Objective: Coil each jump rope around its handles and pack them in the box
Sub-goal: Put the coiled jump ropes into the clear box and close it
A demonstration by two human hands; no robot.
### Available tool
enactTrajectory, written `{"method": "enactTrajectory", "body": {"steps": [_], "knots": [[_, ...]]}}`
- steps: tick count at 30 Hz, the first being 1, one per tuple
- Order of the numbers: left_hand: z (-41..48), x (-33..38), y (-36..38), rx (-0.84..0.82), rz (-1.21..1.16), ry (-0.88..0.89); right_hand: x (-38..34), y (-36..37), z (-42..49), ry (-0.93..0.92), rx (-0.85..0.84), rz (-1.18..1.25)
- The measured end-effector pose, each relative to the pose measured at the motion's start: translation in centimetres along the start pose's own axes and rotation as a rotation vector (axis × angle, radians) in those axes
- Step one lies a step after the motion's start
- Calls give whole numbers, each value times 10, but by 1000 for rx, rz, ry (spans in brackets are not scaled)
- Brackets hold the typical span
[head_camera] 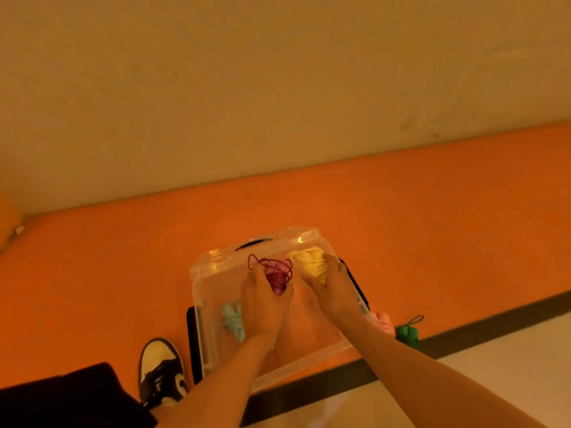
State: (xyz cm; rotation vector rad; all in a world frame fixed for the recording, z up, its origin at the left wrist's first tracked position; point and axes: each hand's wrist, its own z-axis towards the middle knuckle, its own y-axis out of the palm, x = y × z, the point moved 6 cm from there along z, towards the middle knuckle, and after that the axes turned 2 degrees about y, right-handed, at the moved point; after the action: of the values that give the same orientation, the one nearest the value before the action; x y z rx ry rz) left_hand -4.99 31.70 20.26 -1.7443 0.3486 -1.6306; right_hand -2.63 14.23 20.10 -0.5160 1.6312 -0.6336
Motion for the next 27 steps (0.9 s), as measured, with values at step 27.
{"method": "enactTrajectory", "body": {"steps": [27], "knots": [[5,-117,156,-254,155,-234,120,127,57,309,-164,-180]]}}
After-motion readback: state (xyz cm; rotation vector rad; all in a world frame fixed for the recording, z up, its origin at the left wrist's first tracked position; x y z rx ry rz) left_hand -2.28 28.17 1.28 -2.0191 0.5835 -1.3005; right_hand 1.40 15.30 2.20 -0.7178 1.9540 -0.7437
